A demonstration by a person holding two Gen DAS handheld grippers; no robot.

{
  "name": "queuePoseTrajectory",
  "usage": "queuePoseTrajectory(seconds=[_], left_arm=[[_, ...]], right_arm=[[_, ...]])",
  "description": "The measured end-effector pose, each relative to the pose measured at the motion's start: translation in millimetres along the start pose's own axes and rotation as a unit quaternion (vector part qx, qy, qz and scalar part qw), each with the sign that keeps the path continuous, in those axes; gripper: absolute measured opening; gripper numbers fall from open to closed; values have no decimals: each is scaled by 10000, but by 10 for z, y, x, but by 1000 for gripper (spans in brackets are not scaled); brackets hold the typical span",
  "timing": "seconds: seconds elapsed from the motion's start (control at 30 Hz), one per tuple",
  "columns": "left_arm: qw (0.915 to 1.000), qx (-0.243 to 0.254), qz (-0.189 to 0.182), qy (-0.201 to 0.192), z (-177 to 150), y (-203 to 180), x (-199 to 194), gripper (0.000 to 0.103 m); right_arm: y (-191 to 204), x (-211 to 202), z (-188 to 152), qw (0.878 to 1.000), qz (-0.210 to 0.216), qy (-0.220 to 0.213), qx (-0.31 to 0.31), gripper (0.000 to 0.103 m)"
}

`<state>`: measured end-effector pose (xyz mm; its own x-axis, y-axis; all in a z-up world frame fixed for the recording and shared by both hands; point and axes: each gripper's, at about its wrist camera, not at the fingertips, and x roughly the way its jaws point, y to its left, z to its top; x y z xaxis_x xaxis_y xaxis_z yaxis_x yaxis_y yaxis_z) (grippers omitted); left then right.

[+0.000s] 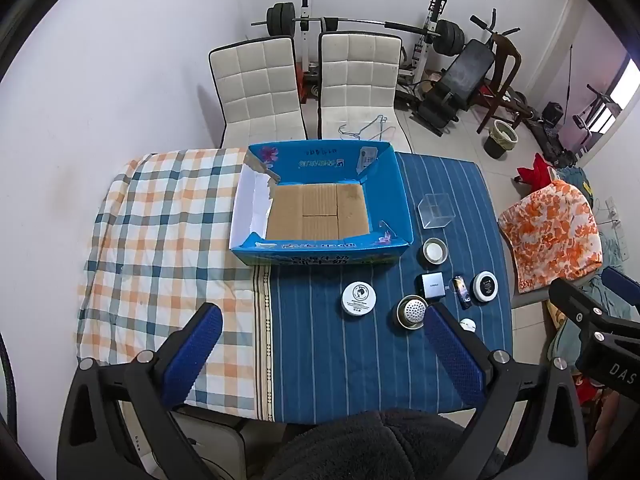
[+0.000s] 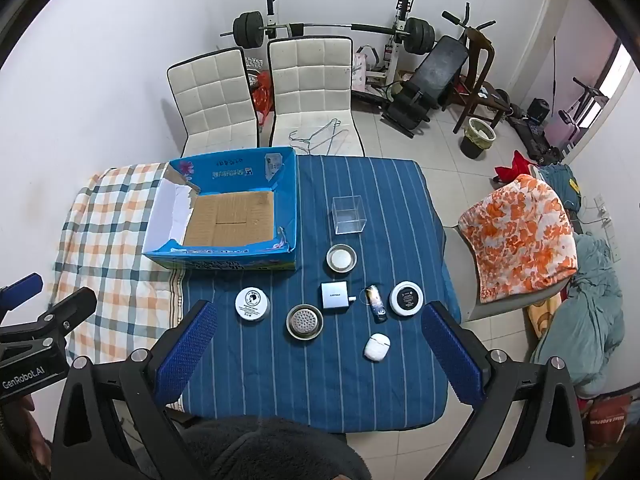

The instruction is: Organize rigid objects

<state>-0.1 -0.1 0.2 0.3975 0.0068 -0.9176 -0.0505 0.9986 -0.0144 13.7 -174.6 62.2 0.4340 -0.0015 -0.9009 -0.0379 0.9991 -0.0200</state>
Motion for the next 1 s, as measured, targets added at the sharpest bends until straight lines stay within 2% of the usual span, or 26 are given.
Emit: queuePoseTrajectory(seconds=[1.0], left_arm=[[10000,-6,21,-47,72,-15,-43,103]], right_arm=[[23,-31,52,10000,-27,-45,5,103]])
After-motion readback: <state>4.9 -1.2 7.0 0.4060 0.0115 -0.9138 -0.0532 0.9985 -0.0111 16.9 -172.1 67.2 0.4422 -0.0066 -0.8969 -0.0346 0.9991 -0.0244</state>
